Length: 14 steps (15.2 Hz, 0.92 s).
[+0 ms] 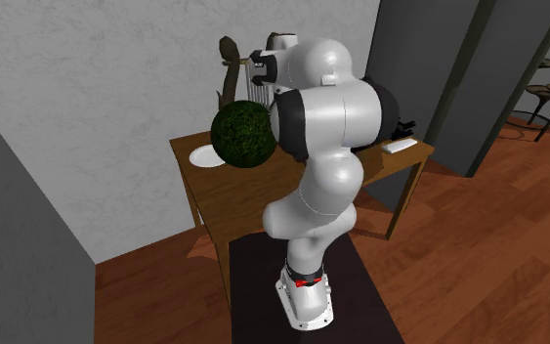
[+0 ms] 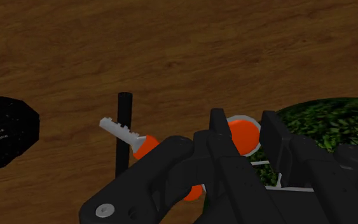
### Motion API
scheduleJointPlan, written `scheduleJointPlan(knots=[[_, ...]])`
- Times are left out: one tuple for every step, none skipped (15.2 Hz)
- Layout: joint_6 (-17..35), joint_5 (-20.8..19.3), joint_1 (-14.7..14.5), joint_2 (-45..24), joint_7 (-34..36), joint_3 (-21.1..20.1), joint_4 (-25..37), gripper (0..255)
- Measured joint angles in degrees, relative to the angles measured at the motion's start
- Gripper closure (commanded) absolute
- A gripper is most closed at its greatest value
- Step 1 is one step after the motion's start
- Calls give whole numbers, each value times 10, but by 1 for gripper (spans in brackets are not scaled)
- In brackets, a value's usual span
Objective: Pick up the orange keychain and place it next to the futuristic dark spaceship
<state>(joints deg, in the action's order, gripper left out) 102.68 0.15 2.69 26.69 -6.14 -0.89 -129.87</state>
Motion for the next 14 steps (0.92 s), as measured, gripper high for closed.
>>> scheduleJointPlan(knots=[[4, -4, 4, -19, -10, 8, 15, 255], [7, -6, 7, -41, -18, 13, 34, 255], [11, -8, 11, -59, -27, 20, 48, 255], [10, -10, 14, -78, -36, 26, 69, 255], [13, -11, 17, -97, -44, 32, 84, 255], [13, -12, 21, -118, -54, 38, 106, 255], [15, -12, 23, -137, -61, 42, 122, 255], [12, -13, 27, -154, -70, 48, 143, 255], [13, -13, 30, -172, -80, 54, 160, 255], [11, -12, 34, -194, -89, 60, 184, 255], [6, -10, 36, -211, -96, 63, 206, 255], [5, -9, 41, -233, -107, 69, 229, 255], [-2, -7, 45, -255, -116, 74, 258, 255], [-5, -4, 48, -278, -124, 78, 284, 255]])
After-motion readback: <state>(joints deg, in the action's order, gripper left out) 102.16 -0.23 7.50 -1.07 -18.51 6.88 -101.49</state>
